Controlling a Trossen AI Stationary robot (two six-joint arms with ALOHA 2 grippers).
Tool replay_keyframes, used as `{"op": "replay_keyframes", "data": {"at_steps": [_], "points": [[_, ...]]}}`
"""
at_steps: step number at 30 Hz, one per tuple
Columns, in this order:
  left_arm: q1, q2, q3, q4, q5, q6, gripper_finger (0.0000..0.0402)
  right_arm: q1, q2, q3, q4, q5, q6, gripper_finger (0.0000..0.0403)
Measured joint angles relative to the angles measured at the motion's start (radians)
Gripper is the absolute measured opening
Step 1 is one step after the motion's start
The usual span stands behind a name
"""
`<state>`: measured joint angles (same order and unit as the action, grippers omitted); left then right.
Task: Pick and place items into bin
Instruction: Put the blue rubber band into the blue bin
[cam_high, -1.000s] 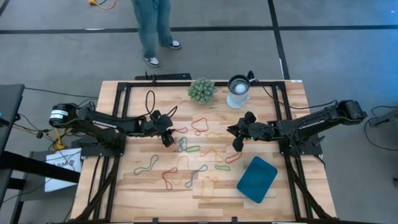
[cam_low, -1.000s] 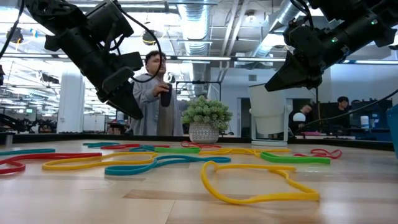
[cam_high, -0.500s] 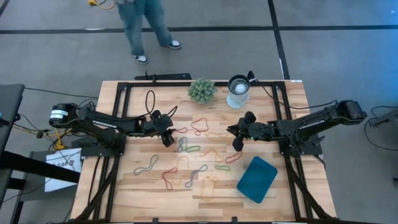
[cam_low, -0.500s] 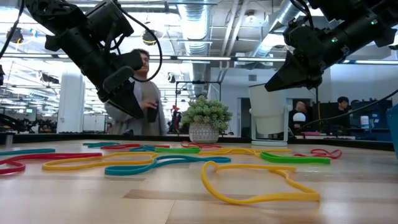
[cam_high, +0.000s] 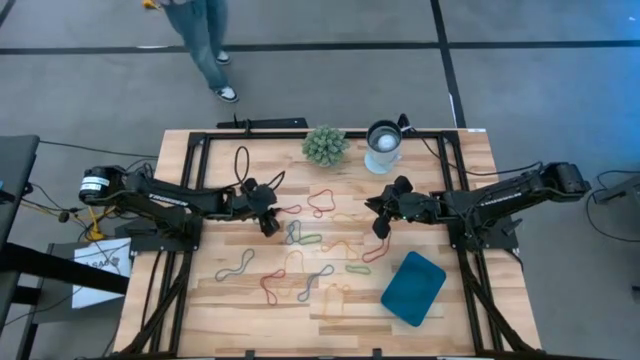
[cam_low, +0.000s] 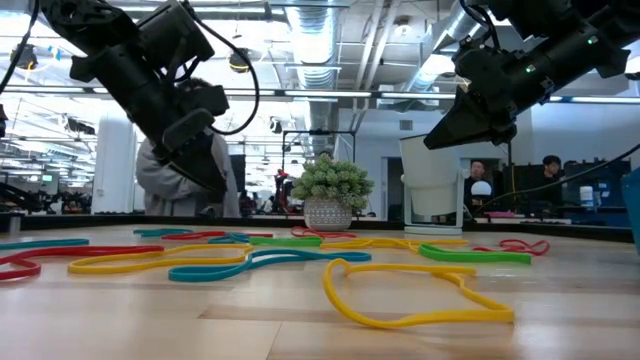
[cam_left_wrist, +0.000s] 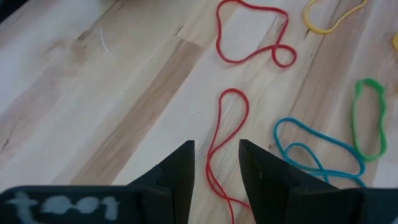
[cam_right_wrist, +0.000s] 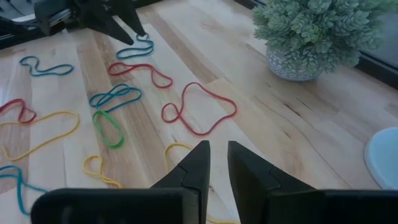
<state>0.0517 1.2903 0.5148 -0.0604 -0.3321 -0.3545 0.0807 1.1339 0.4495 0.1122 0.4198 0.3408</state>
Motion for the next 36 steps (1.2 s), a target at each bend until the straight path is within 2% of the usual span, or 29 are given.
{"op": "replay_keyframes", "data": {"at_steps": [5, 11, 15, 24, 31, 36], "points": [[0.000, 0.000, 0.000, -0.052, -0.059, -0.042, 0.0116, 0.001, 0.000, 0.000, 0.000, -0.016, 0.000, 0.0052], [0.008, 0.001, 0.000, -0.246, -0.074, -0.264, 0.0116, 0.001, 0.000, 0.000, -0.002, -0.039, 0.000, 0.0052], [0.004, 0.041, 0.000, -0.273, -0.096, -0.360, 0.0116, 0.001, 0.000, 0.000, -0.003, -0.038, 0.000, 0.0052], [-0.003, 0.215, 0.005, -0.174, -0.180, -0.372, 0.0116, 0.002, 0.000, 0.000, -0.005, -0.038, 0.000, 0.0052], [0.006, 0.223, 0.003, -0.159, -0.211, -0.354, 0.0116, 0.002, 0.000, 0.000, -0.006, -0.038, 0.000, 0.0052], [0.041, 0.227, 0.003, -0.159, -0.173, -0.324, 0.0107, 0.002, 0.000, 0.000, -0.006, -0.038, 0.000, 0.0052]]}}
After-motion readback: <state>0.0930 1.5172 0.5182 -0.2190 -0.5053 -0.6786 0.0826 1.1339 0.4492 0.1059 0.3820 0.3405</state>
